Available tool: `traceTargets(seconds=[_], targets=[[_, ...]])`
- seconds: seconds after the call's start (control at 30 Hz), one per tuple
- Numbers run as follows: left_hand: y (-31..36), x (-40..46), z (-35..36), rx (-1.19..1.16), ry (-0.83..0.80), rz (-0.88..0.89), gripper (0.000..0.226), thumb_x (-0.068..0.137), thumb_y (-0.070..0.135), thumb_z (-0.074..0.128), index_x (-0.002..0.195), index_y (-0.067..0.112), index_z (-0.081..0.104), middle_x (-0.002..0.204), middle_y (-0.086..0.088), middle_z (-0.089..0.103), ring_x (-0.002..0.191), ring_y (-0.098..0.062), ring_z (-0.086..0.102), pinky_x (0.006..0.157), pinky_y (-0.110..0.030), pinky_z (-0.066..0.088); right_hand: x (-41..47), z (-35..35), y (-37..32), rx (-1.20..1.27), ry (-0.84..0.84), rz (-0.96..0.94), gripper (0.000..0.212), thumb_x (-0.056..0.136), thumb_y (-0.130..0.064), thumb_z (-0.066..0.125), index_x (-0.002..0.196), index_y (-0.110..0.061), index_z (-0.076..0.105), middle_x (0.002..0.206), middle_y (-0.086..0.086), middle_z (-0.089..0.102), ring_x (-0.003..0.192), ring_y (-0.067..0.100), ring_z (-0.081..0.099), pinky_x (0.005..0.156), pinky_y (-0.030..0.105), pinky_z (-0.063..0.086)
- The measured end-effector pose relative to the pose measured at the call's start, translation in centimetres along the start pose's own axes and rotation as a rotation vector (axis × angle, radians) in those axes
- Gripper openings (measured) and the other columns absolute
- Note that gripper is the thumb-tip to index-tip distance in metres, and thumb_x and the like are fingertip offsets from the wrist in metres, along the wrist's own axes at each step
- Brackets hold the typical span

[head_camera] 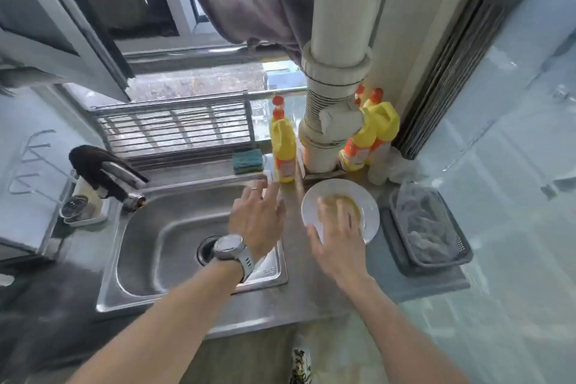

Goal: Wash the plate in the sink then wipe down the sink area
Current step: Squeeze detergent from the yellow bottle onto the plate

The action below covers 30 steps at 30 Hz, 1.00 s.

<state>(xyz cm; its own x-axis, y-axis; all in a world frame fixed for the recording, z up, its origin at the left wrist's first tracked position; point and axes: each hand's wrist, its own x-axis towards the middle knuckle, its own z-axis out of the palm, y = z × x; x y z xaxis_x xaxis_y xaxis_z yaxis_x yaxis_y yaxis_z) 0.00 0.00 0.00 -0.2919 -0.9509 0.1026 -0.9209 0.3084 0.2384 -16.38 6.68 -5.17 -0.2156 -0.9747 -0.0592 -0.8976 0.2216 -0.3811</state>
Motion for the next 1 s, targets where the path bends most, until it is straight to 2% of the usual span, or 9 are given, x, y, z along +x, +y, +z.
traceTargets(seconds=[0.13,0.27,0.33,0.47,0.53,0.6,0.8,0.9,1.0], targets=[[1.3,2.4,5.6,-0.081,-0.049,-0.019,0.032,0.098,0.030,0.051,0.129,0.023,0.055,0.122,-0.007,0.063,0.102,-0.032,0.062,0.075,-0.041,0.055,3.9,3.0,4.7,-0.110,-0.071,0.043,0.059,0.103,-0.045,0.040,0.156,-0.025,0.029,0.159,0.018,0.030,0.145,0.040,0.029,0.114,0.054,0.035],[1.3,4.4,11.4,-0.117,-0.142,-0.053,0.037,0.098,0.029,0.050,0.134,0.026,0.047,0.119,-0.008,0.060,0.104,-0.034,0.060,0.076,-0.042,0.054,7.8,5.2,9.1,-0.231,-0.039,0.020,0.050,0.094,-0.026,0.065,0.141,-0.013,0.054,0.152,0.025,0.044,0.133,0.047,0.049,0.101,0.056,0.048],[1.3,4.9,13.7,-0.140,-0.201,-0.080,0.041,0.100,0.029,0.047,0.141,0.028,0.043,0.122,-0.009,0.056,0.109,-0.033,0.058,0.082,-0.044,0.053,9.3,5.6,11.0,-0.306,-0.068,0.025,0.053,0.094,-0.021,0.062,0.144,-0.013,0.048,0.152,0.025,0.042,0.134,0.046,0.046,0.100,0.054,0.049],[1.8,5.8,16.5,-0.251,-0.256,-0.217,0.042,0.103,0.026,0.039,0.145,0.032,0.037,0.129,-0.008,0.048,0.115,-0.032,0.053,0.087,-0.044,0.048,10.3,6.1,13.3,-0.351,-0.094,0.055,0.064,0.090,-0.024,0.055,0.151,-0.013,0.038,0.150,0.024,0.040,0.129,0.045,0.046,0.098,0.053,0.048],[2.0,6.1,17.5,-0.297,-0.288,-0.272,0.044,0.102,0.021,0.038,0.146,0.029,0.037,0.130,-0.010,0.050,0.113,-0.035,0.056,0.087,-0.043,0.047,10.8,6.4,13.9,-0.307,-0.112,0.102,0.074,0.087,-0.015,0.062,0.153,-0.015,0.030,0.151,0.021,0.034,0.127,0.043,0.045,0.100,0.051,0.046],[2.2,6.3,18.0,-0.354,-0.320,-0.313,0.047,0.101,0.017,0.040,0.146,0.027,0.037,0.130,-0.011,0.054,0.111,-0.038,0.059,0.088,-0.042,0.045,11.2,6.5,14.0,-0.258,-0.113,0.165,0.072,0.090,-0.008,0.057,0.154,-0.016,0.024,0.149,0.019,0.033,0.121,0.040,0.046,0.098,0.046,0.046],[1.2,5.9,17.7,-0.466,-0.276,-0.405,0.048,0.096,0.005,0.046,0.142,0.017,0.046,0.131,-0.012,0.056,0.118,-0.033,0.055,0.097,-0.040,0.042,10.1,7.1,13.3,-0.063,0.048,0.207,0.053,0.091,-0.001,0.053,0.142,-0.009,0.044,0.123,0.021,0.052,0.108,0.040,0.051,0.088,0.042,0.044],[-0.8,5.2,16.7,-0.518,-0.238,-0.425,0.048,0.093,0.007,0.047,0.139,0.020,0.051,0.130,-0.008,0.059,0.118,-0.031,0.056,0.098,-0.041,0.043,9.3,7.6,11.4,0.000,0.098,0.236,0.053,0.089,-0.003,0.055,0.141,-0.007,0.046,0.124,0.021,0.054,0.111,0.040,0.051,0.089,0.041,0.043],[-4.0,4.1,14.9,-0.562,-0.170,-0.439,0.049,0.088,0.004,0.049,0.134,0.020,0.057,0.120,-0.009,0.063,0.110,-0.032,0.060,0.090,-0.039,0.046,8.0,7.9,7.8,0.126,0.095,0.244,0.057,0.089,-0.003,0.054,0.144,-0.013,0.043,0.129,0.016,0.050,0.116,0.036,0.047,0.094,0.040,0.041]])
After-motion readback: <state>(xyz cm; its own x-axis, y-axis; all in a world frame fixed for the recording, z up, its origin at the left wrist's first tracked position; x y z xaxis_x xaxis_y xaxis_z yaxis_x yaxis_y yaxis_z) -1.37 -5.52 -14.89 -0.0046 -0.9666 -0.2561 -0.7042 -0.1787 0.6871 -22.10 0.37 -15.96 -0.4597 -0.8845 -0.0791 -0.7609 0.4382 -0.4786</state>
